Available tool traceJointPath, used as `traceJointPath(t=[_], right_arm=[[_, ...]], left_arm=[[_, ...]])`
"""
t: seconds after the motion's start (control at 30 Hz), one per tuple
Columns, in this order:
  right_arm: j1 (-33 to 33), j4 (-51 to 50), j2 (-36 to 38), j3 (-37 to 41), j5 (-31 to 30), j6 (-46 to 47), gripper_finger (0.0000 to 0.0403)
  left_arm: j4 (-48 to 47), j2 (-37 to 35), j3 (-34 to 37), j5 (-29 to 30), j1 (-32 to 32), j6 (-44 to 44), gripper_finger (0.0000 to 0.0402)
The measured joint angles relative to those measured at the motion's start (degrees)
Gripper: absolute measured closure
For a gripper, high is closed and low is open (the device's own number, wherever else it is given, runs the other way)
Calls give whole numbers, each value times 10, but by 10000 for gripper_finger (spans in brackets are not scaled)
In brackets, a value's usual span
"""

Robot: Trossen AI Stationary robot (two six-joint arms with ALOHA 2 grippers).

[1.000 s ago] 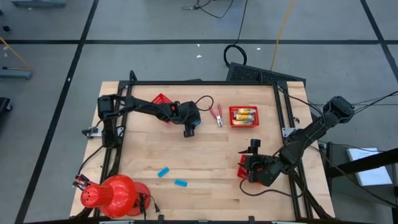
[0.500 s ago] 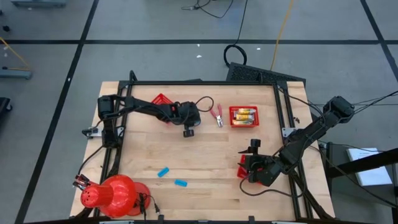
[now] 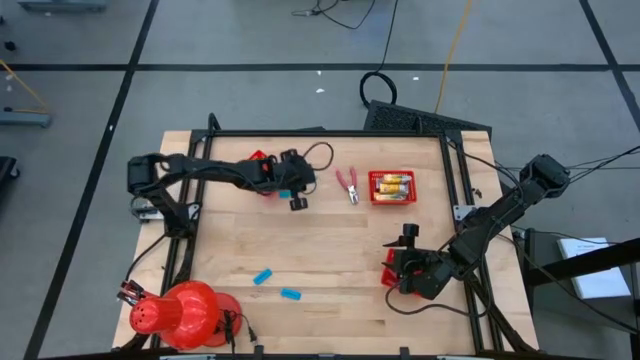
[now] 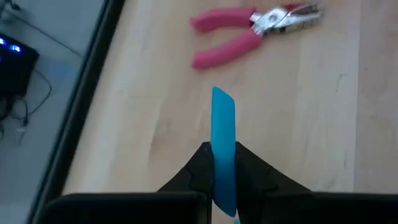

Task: Pick & Place School Supplies
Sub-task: Put the blue eraser into the top left red bin

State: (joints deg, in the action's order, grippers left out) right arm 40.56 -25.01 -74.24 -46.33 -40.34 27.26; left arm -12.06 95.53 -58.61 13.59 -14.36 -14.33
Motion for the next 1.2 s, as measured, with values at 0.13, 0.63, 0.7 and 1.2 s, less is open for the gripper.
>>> traceJointPath(t=[0.13,0.63,0.7,1.2], right_arm=[[0,0,0,0,1,6,190],[0,0,0,0,15,-2,190],[0,2,0,0,15,-7,190],[0,5,0,0,15,-9,190]], left_arm=[[-34,-46,26,26,-19,4,371],[28,-187,236,-16,-114,75,371],[28,-188,241,-16,-118,77,371],[31,-187,245,-31,-152,111,201]])
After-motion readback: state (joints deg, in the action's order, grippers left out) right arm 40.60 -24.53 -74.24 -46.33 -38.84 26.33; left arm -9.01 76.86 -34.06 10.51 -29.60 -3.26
